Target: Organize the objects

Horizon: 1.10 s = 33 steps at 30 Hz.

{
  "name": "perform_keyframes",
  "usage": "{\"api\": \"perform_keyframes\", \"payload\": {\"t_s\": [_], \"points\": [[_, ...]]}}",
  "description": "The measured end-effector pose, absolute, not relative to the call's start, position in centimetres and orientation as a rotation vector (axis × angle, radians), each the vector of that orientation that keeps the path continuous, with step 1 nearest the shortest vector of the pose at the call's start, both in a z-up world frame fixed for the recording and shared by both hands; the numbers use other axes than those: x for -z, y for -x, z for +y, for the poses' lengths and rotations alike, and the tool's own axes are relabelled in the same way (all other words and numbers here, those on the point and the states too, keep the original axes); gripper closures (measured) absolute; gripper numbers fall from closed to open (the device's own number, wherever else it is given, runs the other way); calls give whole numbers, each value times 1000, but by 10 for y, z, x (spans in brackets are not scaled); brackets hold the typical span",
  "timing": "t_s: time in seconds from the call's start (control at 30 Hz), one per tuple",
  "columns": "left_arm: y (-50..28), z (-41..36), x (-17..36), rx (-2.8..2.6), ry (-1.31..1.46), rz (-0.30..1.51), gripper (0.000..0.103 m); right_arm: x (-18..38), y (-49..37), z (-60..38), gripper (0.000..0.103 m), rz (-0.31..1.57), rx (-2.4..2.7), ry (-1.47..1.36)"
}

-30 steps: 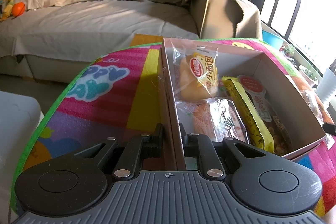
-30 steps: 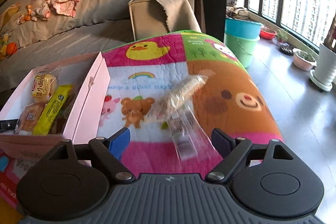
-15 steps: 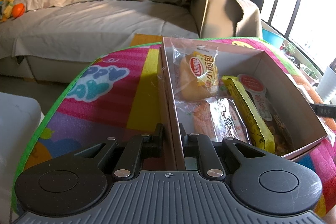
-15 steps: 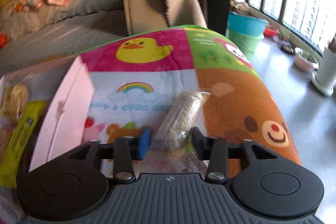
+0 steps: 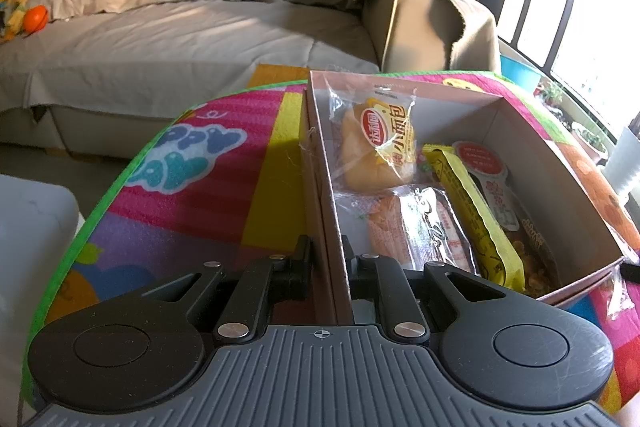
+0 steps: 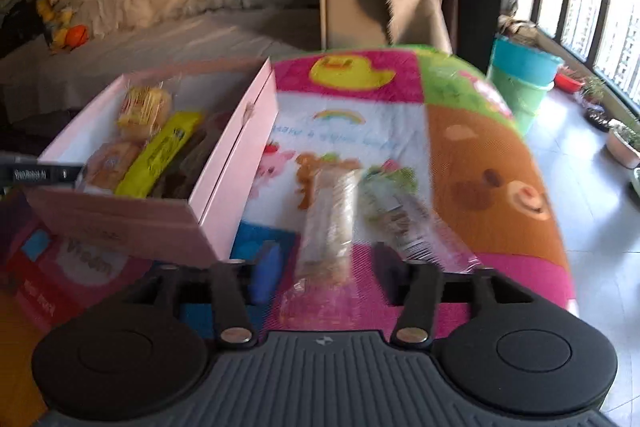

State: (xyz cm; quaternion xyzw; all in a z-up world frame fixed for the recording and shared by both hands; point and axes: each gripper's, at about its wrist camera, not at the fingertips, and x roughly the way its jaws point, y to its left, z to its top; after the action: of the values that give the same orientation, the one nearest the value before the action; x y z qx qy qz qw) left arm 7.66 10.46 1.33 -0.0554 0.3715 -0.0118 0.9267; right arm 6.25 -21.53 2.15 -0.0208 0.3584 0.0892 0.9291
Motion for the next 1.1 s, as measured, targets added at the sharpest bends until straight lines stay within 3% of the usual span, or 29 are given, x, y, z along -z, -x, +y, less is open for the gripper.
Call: {"api": "perform_keyframes", "payload": {"t_s": [0.3, 0.73, 1.1], "points": [[-78, 105, -13, 30, 120, 761, 88, -6, -83, -259, 38, 774, 47, -47], [-79, 104, -11, 23, 121, 762, 88, 5, -61, -243, 38, 853, -100, -140], [-79, 103, -11, 23, 121, 762, 88, -14, -73, -214, 38, 750, -139, -48]]}}
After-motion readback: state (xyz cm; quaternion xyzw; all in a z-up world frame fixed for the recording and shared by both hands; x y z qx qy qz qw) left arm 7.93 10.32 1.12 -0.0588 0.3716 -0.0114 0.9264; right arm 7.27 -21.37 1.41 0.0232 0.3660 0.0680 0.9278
